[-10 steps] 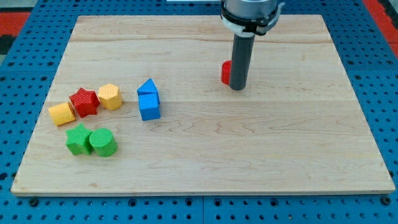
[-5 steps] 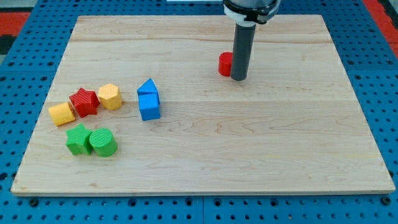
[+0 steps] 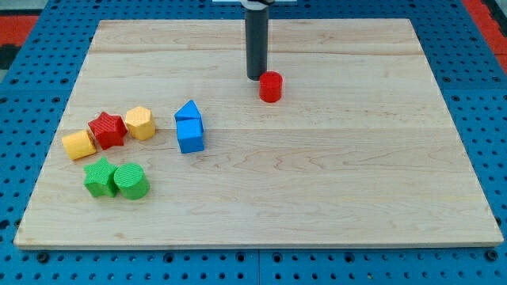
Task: Slide the red circle to the bottom centre of the board
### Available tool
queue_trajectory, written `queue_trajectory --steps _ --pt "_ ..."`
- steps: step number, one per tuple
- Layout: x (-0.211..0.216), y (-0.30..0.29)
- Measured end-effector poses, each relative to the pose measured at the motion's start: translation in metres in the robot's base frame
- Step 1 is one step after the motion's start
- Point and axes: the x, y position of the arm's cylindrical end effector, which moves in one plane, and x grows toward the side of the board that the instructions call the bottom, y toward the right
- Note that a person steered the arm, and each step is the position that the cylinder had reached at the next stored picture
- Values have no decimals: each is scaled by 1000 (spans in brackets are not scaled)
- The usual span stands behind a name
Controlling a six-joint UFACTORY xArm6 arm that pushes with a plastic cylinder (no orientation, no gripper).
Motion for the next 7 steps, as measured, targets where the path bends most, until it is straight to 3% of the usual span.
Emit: queue_trajectory --steps 1,2,3,5,6,7 --pt "5 46" --pt "13 -40" --pt "36 -40" --pt "34 111" --pt "89 33" --pt "137 16"
